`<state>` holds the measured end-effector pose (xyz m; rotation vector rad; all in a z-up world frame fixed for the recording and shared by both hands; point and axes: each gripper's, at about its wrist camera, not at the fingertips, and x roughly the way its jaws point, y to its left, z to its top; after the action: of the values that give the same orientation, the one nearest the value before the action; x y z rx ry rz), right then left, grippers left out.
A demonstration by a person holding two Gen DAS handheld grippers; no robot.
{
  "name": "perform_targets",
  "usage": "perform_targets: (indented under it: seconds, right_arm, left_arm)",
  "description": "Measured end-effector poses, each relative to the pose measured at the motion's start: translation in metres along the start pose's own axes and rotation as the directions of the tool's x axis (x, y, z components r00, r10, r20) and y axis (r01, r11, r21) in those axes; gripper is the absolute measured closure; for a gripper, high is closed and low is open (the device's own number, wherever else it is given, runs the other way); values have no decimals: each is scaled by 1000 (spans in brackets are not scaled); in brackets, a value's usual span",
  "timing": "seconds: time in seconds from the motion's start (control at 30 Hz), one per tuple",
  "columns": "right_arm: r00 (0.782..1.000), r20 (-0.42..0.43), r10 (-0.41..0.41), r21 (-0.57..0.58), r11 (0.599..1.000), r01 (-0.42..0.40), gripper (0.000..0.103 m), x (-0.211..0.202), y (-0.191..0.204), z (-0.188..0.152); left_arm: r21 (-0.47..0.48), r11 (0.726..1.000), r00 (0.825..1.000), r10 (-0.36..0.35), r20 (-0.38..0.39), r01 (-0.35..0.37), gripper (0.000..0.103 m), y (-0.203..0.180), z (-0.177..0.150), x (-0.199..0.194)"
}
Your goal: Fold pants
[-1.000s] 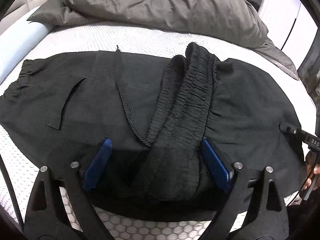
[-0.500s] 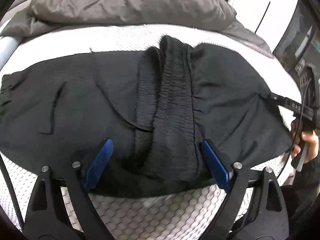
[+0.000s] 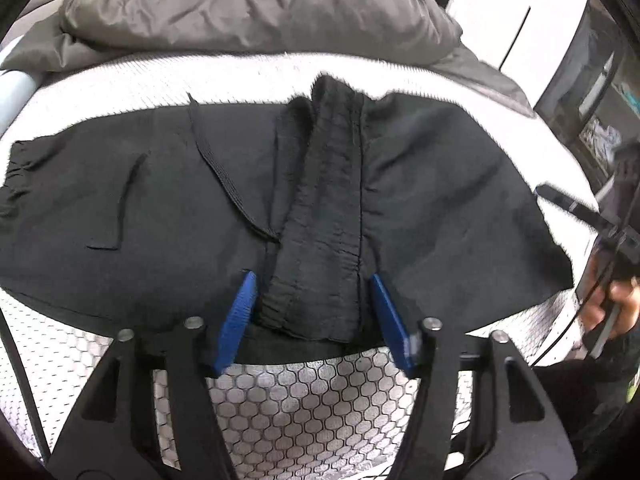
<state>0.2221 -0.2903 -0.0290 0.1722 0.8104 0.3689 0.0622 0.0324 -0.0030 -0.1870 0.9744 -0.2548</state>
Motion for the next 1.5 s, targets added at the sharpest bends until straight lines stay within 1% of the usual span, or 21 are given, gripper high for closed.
perform_targets:
  seconds: [0.13, 0.3, 0.33, 0.4, 0.43, 0.5, 0.6, 0.63, 0.67, 0.73, 0.8, 0.83, 0.9, 0.93, 0.97, 1.03, 1.13, 1.23, 1.33, 1.4, 1.5]
  right_arm:
    - [1000, -14, -4, 85, 996, 5, 37, 0, -24, -1]
    - [1000, -29, -5, 188, 982, 10, 34, 7, -53, -2]
    - [999, -35, 11, 205, 979, -4, 34, 7, -58, -2]
    - [997, -48, 54, 258, 965, -40, 34, 10, -71, -4]
    - [996, -52, 71, 291, 955, -53, 34, 10, -78, -6]
    - [994, -56, 97, 335, 939, -73, 34, 10, -90, -10]
    - [994, -44, 101, 333, 940, -80, 34, 4, -96, -12]
    - [994, -42, 101, 333, 939, -81, 34, 3, -98, -12]
    - [994, -37, 105, 339, 937, -87, 34, 2, -100, -13]
    - [992, -32, 121, 346, 932, -103, 34, -2, -102, -15]
    - [991, -30, 131, 341, 933, -113, 34, -6, -103, -16]
    - [991, -31, 131, 336, 935, -113, 34, -10, -103, -16]
    - [990, -26, 139, 330, 936, -123, 34, -21, -106, -21]
    - [989, -27, 143, 329, 936, -127, 34, -23, -106, -23]
    - [989, -28, 148, 326, 936, -131, 34, -25, -104, -24]
    - [986, -34, 162, 314, 938, -144, 34, -28, -100, -28]
    - [984, -59, 168, 288, 947, -144, 34, -21, -94, -32]
    - [987, -89, 133, 253, 962, -106, 34, -7, -93, -27]
    - [983, -92, 157, 279, 952, -126, 34, 4, -105, -11]
    - [981, -104, 161, 278, 952, -126, 34, 11, -107, -5]
    - [991, -94, 93, 262, 963, -65, 34, 10, -97, 0]
  left_arm:
    - [-44, 999, 997, -15, 76, 19, 32, 10, 24, -14]
    - [-84, 996, 999, -31, 18, 33, 32, 10, 86, 25]
    - [-78, 997, 1000, -18, 2, 18, 34, 9, 99, 37]
    - [-68, 998, 1000, -18, -21, 16, 63, 9, 117, 61]
    - [-84, 996, 999, -27, -40, 24, 82, 12, 122, 70]
    - [-139, 989, 998, -51, -44, 44, 86, 20, 126, 81]
    - [-173, 985, 999, 17, -35, -23, 89, 30, 128, 92]
    - [-209, 977, 999, 18, -40, -26, 88, 37, 129, 95]
    - [-236, 970, 997, 48, -60, -61, 88, 41, 129, 97]
    - [-240, 965, 993, 87, -77, -103, 88, 43, 127, 95]
    - [-233, 968, 995, 86, -42, -93, 88, 40, 124, 81]
    - [-226, 970, 996, 89, -21, -92, 83, 37, 122, 73]
    - [-191, 977, 994, 104, 25, -97, 59, 23, 117, 53]
    - [-171, 981, 993, 103, 50, -93, 41, 14, 113, 44]
    - [-147, 986, 992, 93, 80, -80, 30, 4, 110, 36]
    - [-99, 994, 992, 65, 108, -54, 23, -16, 100, 26]
    - [6, 999, 996, 35, 83, -35, 21, -46, 82, 27]
    - [50, 994, 994, 99, 35, -101, 21, -52, 61, 37]
    - [7, 990, 990, 141, -26, -141, 20, -39, 37, 48]
    - [-3, 991, 990, 131, -53, -131, 18, -33, 21, 49]
    - [-15, 992, 992, 126, 12, -126, 18, -17, 16, 22]
